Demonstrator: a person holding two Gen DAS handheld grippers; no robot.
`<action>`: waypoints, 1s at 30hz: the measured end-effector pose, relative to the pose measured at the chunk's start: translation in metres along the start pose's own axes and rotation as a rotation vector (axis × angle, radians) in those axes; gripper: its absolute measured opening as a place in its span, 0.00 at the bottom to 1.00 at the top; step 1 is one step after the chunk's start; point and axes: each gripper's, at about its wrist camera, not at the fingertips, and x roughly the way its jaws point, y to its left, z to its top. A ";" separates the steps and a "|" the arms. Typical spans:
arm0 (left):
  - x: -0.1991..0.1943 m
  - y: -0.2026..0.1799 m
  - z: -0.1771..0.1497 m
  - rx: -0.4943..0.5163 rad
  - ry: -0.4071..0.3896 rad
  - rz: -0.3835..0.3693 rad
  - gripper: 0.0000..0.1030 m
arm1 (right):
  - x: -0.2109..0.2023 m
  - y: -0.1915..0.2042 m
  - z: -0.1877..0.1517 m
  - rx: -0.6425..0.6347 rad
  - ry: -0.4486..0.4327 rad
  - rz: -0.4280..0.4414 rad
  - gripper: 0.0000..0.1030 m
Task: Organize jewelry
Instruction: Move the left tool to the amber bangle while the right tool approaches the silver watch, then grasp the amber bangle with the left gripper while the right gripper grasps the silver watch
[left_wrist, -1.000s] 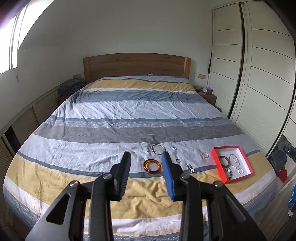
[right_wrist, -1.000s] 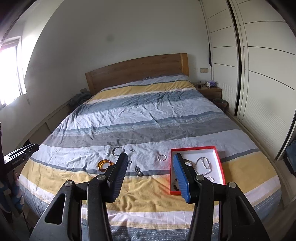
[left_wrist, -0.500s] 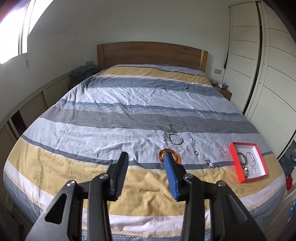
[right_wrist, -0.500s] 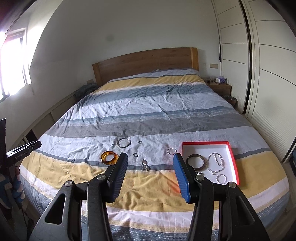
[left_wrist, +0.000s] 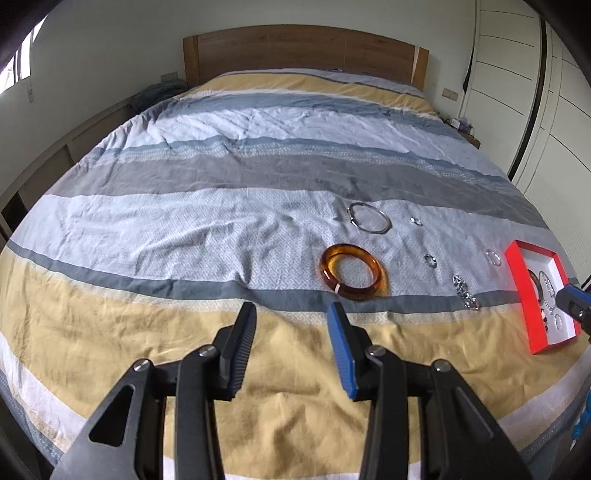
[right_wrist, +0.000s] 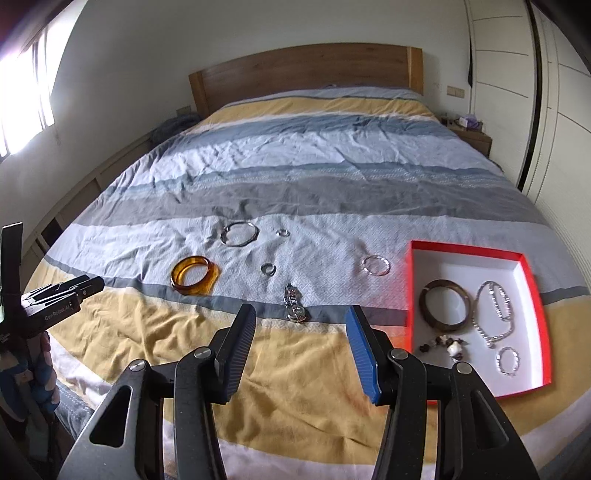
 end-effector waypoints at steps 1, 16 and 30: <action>0.009 -0.002 0.001 -0.006 0.006 -0.008 0.37 | 0.015 0.001 0.000 -0.006 0.018 0.007 0.49; 0.105 -0.021 0.032 -0.038 0.056 -0.059 0.37 | 0.143 -0.007 0.003 0.001 0.132 0.061 0.49; 0.149 -0.025 0.016 -0.038 0.103 -0.051 0.37 | 0.179 -0.003 -0.007 -0.054 0.147 0.068 0.41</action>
